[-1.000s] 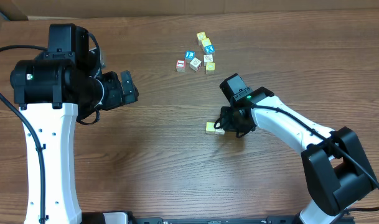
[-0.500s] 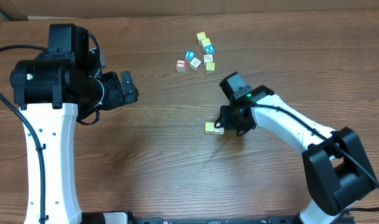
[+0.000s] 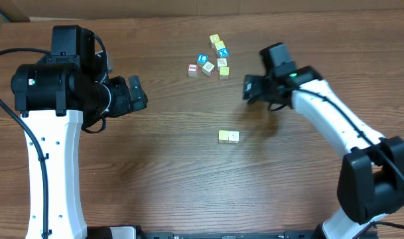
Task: Flip 4 blocks
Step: 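Raise the right gripper and retract it to the upper right, then swing the left gripper over the block cluster and lower it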
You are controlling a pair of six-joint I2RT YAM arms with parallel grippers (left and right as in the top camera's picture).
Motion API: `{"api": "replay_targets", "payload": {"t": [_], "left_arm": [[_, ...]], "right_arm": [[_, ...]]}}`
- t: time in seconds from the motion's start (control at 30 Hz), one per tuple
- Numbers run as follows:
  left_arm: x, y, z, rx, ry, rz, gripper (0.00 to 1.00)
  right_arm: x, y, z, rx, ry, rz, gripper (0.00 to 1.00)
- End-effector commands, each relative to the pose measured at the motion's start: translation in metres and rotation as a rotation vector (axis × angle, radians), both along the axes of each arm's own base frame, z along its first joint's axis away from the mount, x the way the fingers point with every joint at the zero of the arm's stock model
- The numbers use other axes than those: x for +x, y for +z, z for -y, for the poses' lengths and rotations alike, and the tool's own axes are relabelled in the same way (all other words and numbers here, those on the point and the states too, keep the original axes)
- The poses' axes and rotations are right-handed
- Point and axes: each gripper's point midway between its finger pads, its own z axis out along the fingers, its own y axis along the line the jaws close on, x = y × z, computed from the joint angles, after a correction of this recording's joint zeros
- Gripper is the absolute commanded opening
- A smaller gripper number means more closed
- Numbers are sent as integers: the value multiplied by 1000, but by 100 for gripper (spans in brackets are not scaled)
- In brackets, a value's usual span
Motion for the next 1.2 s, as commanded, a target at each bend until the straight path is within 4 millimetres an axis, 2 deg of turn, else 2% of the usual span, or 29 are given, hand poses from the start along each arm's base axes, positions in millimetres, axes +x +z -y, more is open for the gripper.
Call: {"api": "replay_targets", "payload": {"t": [0.0,0.13,0.23,0.33,0.43,0.57,0.67,0.87,1.0,1.17], "left_arm": [[1,0,-2,2,19,3,99],[1,0,-2,2,20,3,100],[1,0,-2,2,20,3,100],[1,0,-2,2,19,3,100],[1,0,-2,2,20,3,100],[46,20,-1,-5,17,203,100],[65,32,-1,-12,16,292,100],[73,37,1,-41,57,325,100],[72,42,33,-179,-41,325,96],[75,33,51,-122,-74,306,88]], "right_arm": [[19,21,57,-122,-140,81,100],[22,21,98,-145,-235,73,100],[23,21,118,-147,-280,70,100],[24,21,129,-148,-306,68,100],[24,21,134,-148,-316,68,100],[24,21,134,-148,-316,68,100],[24,21,134,-148,-315,68,100],[24,21,134,-148,-316,68,100],[24,21,134,-148,-316,68,100],[24,21,134,-148,-316,68,100]]}}
